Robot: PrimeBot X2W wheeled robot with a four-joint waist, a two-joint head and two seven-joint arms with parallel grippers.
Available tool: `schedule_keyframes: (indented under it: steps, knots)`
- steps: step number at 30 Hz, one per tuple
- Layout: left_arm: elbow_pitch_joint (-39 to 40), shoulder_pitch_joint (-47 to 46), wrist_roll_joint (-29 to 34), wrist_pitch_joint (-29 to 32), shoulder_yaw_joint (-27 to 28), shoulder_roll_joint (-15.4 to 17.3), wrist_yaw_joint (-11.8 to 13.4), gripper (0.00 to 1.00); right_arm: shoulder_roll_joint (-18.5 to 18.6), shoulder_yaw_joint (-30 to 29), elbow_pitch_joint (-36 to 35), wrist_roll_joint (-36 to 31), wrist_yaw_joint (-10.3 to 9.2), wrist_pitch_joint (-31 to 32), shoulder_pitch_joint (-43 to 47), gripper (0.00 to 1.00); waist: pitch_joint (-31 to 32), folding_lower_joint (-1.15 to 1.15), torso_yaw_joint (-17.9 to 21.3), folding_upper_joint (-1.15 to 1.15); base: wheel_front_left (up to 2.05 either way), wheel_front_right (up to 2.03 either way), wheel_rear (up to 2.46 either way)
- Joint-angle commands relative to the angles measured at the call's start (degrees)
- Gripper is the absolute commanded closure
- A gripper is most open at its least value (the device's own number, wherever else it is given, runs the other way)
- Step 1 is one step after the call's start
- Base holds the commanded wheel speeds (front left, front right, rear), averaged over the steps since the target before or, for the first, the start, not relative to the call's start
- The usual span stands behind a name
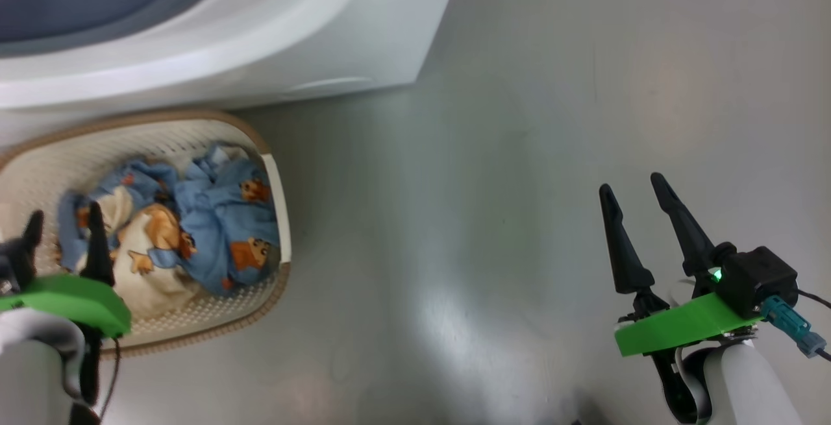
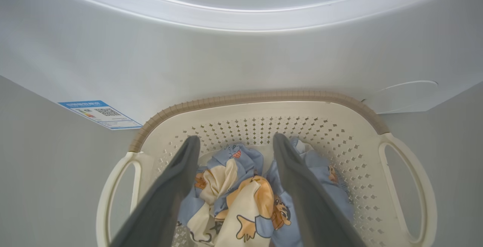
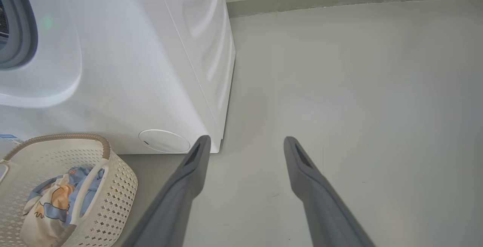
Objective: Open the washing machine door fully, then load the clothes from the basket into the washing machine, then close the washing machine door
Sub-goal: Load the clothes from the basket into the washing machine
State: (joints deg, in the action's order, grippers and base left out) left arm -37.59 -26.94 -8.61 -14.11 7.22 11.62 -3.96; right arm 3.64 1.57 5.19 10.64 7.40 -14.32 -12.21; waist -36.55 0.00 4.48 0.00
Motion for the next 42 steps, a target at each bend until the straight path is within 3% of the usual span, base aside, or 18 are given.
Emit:
schedule_keyframes:
  steps: [1, 12, 22, 30, 42]
  knots:
    - [-0.5, -0.9, 0.3, 0.0, 1.3, 3.0, -0.3, 0.0, -0.3, 1.6, -1.4, -0.3, 0.09, -0.7, 0.1, 0.0, -4.4, 0.0, 1.9, 0.0, 0.0, 0.0, 0.0]
    - [-12.1, -7.3, 1.9, 4.2, -1.3, 8.1, -1.3, 0.0, -0.7, 2.9, -1.9, 0.8, 0.09, -0.7, -2.5, 0.0, -10.6, 0.0, 4.0, 0.0, 0.0, 0.0, 0.0]
    - [-17.9, -10.9, 2.9, 7.3, -4.5, 11.4, -2.5, 0.0, -0.8, 4.0, -1.7, 3.3, 0.09, -0.7, -4.3, 0.0, -13.7, 0.0, 5.4, 0.0, 0.0, 0.0, 0.0]
    - [-19.6, -14.0, 3.4, 12.0, -6.7, 15.5, -3.1, 0.0, -0.8, 5.5, -1.2, 5.6, 0.09, -0.7, -5.4, 0.0, -15.8, 0.0, 7.3, 0.0, 0.0, 0.0, 0.0]
    - [-18.9, -17.6, -1.0, 21.1, -9.1, 17.9, -3.5, 0.0, -0.8, 6.8, -1.0, 7.3, 0.09, -0.7, -5.8, 0.0, -17.4, 0.0, 8.7, 0.0, 0.0, 0.0, 0.0]
